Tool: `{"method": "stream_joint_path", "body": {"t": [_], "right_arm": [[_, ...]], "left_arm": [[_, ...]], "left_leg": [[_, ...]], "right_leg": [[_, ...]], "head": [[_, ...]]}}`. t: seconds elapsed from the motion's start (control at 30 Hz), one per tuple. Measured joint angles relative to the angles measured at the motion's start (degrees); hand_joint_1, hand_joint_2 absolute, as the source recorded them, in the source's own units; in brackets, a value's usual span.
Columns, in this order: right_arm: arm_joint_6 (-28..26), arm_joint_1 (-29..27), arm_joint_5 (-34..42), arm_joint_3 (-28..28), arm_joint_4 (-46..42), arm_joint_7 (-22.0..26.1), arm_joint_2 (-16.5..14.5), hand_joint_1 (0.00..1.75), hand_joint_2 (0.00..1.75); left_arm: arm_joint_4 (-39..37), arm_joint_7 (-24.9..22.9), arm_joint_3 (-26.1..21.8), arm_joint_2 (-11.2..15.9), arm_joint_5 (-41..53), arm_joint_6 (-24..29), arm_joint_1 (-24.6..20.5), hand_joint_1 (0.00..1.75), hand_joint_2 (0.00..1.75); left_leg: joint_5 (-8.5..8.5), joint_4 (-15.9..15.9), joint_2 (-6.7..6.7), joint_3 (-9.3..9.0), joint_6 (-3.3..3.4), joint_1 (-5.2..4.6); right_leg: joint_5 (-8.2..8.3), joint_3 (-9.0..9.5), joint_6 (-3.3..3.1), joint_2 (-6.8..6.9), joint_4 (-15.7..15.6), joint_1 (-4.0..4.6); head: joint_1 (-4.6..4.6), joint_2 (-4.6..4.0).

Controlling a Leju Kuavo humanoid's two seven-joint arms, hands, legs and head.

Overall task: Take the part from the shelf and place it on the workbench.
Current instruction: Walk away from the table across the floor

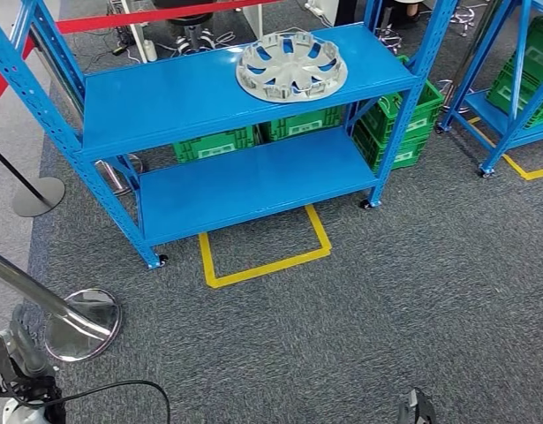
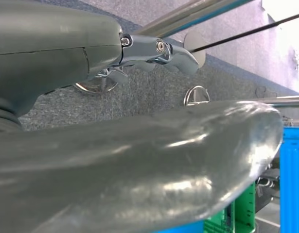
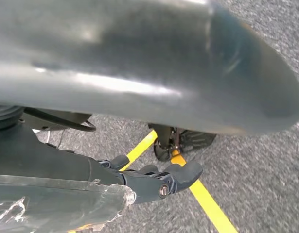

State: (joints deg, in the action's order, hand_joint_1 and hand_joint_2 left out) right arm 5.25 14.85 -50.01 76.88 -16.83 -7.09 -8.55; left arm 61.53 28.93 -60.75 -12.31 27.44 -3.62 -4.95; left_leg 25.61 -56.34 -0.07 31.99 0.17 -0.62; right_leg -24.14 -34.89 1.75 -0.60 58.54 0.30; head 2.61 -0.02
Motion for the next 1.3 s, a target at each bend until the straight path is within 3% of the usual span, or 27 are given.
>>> {"method": "stream_joint_path", "body": {"t": [0.17, 0.27, 0.3, 0.37, 0.43, 0.47, 0.5, 0.53, 0.57, 0.6, 0.63, 0.67, 0.73, 0.8, 0.87, 0.9, 0.93, 1.0, 1.07, 1.17, 1.2, 1.23, 1.3], "right_arm": [[0.54, 0.16, -0.36, -1.02, -0.02, 0.26, -0.27, 0.00, 0.00], [0.51, 0.08, -0.36, -1.37, -0.05, 0.28, -0.59, 0.00, 0.00], [0.50, 0.10, -0.32, -1.50, -0.07, 0.32, -0.68, 0.00, 0.00], [0.48, 0.13, -0.18, -1.74, -0.09, 0.42, -0.73, 0.00, 0.00], [0.48, -0.08, -0.03, -1.90, -0.10, 0.46, -0.76, 0.00, 0.00], [0.48, -0.22, 0.02, -2.00, -0.11, 0.46, -0.76, 0.00, 0.00], [0.48, -0.31, 0.09, -2.10, -0.11, 0.46, -0.76, 0.00, 0.00], [0.47, -0.34, 0.17, -2.17, -0.12, 0.46, -0.76, 0.00, 0.00], [0.47, -0.34, 0.30, -2.22, -0.13, 0.46, -0.76, 0.00, 0.00], [0.48, -0.29, 0.42, -2.23, -0.11, 0.46, -0.96, 0.00, 0.00], [0.48, -0.18, 0.59, -2.26, -0.16, 0.45, -1.11, 0.00, 0.00], [0.48, -0.09, 0.75, -2.31, -0.20, 0.44, -1.28, 0.00, 0.00], [0.42, -0.15, 1.03, -2.45, -0.33, 0.42, -1.43, 0.00, 0.00], [0.38, -0.55, 1.23, -2.60, -0.40, 0.43, -1.46, 0.00, 0.00], [0.41, -0.89, 1.43, -2.66, -0.46, 0.43, -1.48, 0.00, 0.00], [0.40, -1.09, 1.52, -2.68, -0.48, 0.43, -1.48, 0.00, 0.00], [0.38, -1.31, 1.59, -2.71, -0.50, 0.43, -1.48, 0.00, 0.00], [0.34, -1.66, 1.68, -2.78, -0.54, 0.42, -1.48, 0.00, 0.00], [0.34, -1.76, 1.70, -2.82, -0.55, 0.42, -1.48, 0.00, 0.00], [0.35, -1.76, 1.70, -2.83, -0.55, 0.42, -1.48, 0.00, 0.00], [0.58, -1.69, 1.66, -3.01, -0.55, 0.39, -1.53, 0.00, 0.00], [0.77, -1.31, 1.60, -3.35, -0.55, 0.16, -1.81, 0.00, 0.00], [1.08, 0.29, 1.50, -4.62, -0.70, -0.40, -2.65, 0.00, 0.00]], "left_arm": [[0.00, 0.62, -0.60, 0.00, -0.96, 0.03, 0.07, 0.00, 0.00], [0.00, 0.79, -0.66, 0.04, -0.92, -0.01, 0.10, 0.00, 0.00], [0.00, 0.83, -0.68, 0.05, -0.87, -0.02, 0.13, 0.00, 0.00], [0.00, 0.89, -0.71, 0.05, -0.69, -0.03, 0.23, 0.00, 0.00], [0.00, 0.90, -0.73, 0.06, -0.47, -0.03, 0.37, 0.00, 0.00], [0.00, 0.90, -0.74, 0.04, -0.39, -0.03, 0.50, 0.00, 0.00], [0.00, 0.90, -0.74, 0.01, -0.37, -0.03, 0.65, 0.00, 0.00], [0.00, 0.90, -0.75, -0.03, -0.36, -0.03, 0.78, 0.00, 0.00], [0.00, 0.90, -0.77, -0.06, -0.36, -0.03, 0.87, 0.00, 0.00], [0.04, 0.90, -0.79, 0.02, -0.35, -0.02, 0.90, 0.00, 0.00], [0.09, 0.91, -0.80, 0.08, -0.34, -0.02, 0.89, 0.00, 0.00], [0.16, 0.91, -0.82, 0.18, -0.33, -0.02, 0.84, 0.00, 0.00], [0.30, 0.91, -0.82, 0.28, -0.31, -0.02, 0.71, 0.00, 0.00], [0.34, 0.90, -0.82, 0.29, -0.34, -0.09, 0.45, 0.00, 0.00], [0.34, 0.89, -0.81, 0.16, -0.42, -0.20, 0.26, 0.00, 0.00], [0.33, 0.88, -0.82, 0.07, -0.48, -0.24, 0.33, 0.00, 0.00], [0.33, 0.88, -0.83, -0.03, -0.53, -0.28, 0.52, 0.00, 0.00], [0.33, 0.88, -0.87, -0.17, -0.66, -0.34, 0.89, 0.00, 0.00], [0.33, 0.88, -0.89, -0.24, -0.73, -0.38, 1.00, 0.00, 0.00], [0.33, 0.88, -0.89, -0.24, -0.74, -0.38, 1.01, 0.00, 0.00], [0.33, 0.90, -0.95, -0.25, -0.92, -0.32, 1.10, 0.00, 0.00], [0.32, 0.98, -1.26, -0.24, -1.25, -0.24, 1.40, 0.00, 0.00], [0.33, 1.34, -1.87, -0.11, -1.96, -0.10, 1.52, 0.00, 0.00]], "left_leg": [[0.03, 0.09, 0.00, 0.10, -0.28, 0.02], [0.69, 0.82, -0.07, -0.42, 1.02, 0.08], [0.86, 1.17, -0.09, -0.99, 1.51, 0.22], [1.10, 1.59, -0.09, -2.01, 1.68, 0.56], [1.63, 1.56, -0.07, -2.66, 1.29, 0.85], [1.98, 1.54, -0.07, -3.09, 0.95, 1.09], [2.41, 1.49, -0.09, -3.67, 0.51, 1.45], [2.94, 1.41, -0.11, -4.36, -0.02, 1.90], [3.62, 1.25, -0.13, -5.08, -0.69, 2.36], [4.33, 1.04, -0.14, -5.68, -1.40, 2.75], [5.06, 0.79, -0.10, -5.99, -2.12, 2.90], [5.69, 0.67, -0.04, -6.11, -2.67, 2.89], [6.18, 0.64, 0.03, -6.52, -3.41, 2.74], [4.74, -1.95, 0.00, -5.75, -3.75, 2.76], [3.49, -9.08, 0.02, -1.16, -3.44, 2.46], [4.41, -12.83, 0.02, 1.93, -3.04, 2.18], [6.44, -15.49, 0.02, 4.80, -2.65, 1.82], [11.01, -17.12, 0.01, 8.61, -1.92, 1.29], [12.75, -16.81, 0.00, 9.77, -1.60, 1.11], [12.86, -16.70, 0.00, 9.86, -1.56, 1.09], [12.50, -15.47, 0.00, 10.17, -1.34, 1.00], [6.67, -10.84, 0.10, 10.48, -0.88, 0.69], [-3.79, -1.68, 0.04, 9.39, 0.02, -0.13]], "right_leg": [[0.11, 0.13, -0.10, 0.04, 0.03, -0.03], [0.82, 0.06, 0.82, 0.17, 1.09, -0.21], [0.50, -0.60, 1.07, 0.18, 2.25, -0.22], [-1.75, -3.60, 1.22, 0.14, 7.16, -0.37], [-4.28, -7.74, 1.62, 0.15, 14.09, -0.80], [-4.53, -9.11, 1.96, 0.16, 15.98, -1.07], [-3.74, -9.48, 2.40, 0.18, 15.92, -1.40], [-1.86, -8.69, 3.07, 0.22, 13.71, -1.80], [0.54, -7.13, 3.98, 0.30, 10.05, -2.32], [1.91, -5.73, 4.87, 0.24, 6.85, -2.63], [2.05, -4.53, 4.85, 0.19, 4.27, -2.80], [1.63, -3.96, 4.28, 0.05, 2.91, -2.86], [-0.22, -3.53, 2.06, -0.16, 2.65, -2.74], [-0.93, -2.63, 0.97, -0.32, 2.59, -2.60], [-1.82, -0.67, 0.22, -0.41, 1.53, -2.23], [-2.28, 0.72, -0.04, -0.41, 0.67, -2.02], [-2.81, 2.39, -0.26, -0.50, -0.34, -1.79], [-3.86, 5.68, -0.55, -0.71, -2.13, -1.32], [-4.37, 7.17, -0.64, -0.82, -2.86, -1.11], [-4.43, 7.33, -0.65, -0.83, -2.92, -1.09], [-4.90, 8.40, -0.69, -0.88, -3.32, -0.95], [-6.21, 10.34, -0.64, -1.17, -3.87, -0.72], [-8.54, 15.49, -0.24, -1.55, -3.46, -0.42]], "head": [[-0.02, 0.00], [-0.03, 0.00], [-0.15, 0.00], [-0.46, 0.00], [-0.60, 0.00], [-0.60, 0.00], [-0.61, 0.00], [-0.60, 0.00], [-0.63, 0.00], [-0.90, 0.00], [-1.34, 0.00], [-1.59, 0.00], [-1.55, 0.00], [-0.61, 0.00], [0.00, 0.00], [0.13, 0.00], [0.16, 0.00], [0.25, 0.00], [0.29, 0.00], [0.29, 0.00], [0.31, 0.00], [0.28, 0.00], [-0.03, 0.00]]}}
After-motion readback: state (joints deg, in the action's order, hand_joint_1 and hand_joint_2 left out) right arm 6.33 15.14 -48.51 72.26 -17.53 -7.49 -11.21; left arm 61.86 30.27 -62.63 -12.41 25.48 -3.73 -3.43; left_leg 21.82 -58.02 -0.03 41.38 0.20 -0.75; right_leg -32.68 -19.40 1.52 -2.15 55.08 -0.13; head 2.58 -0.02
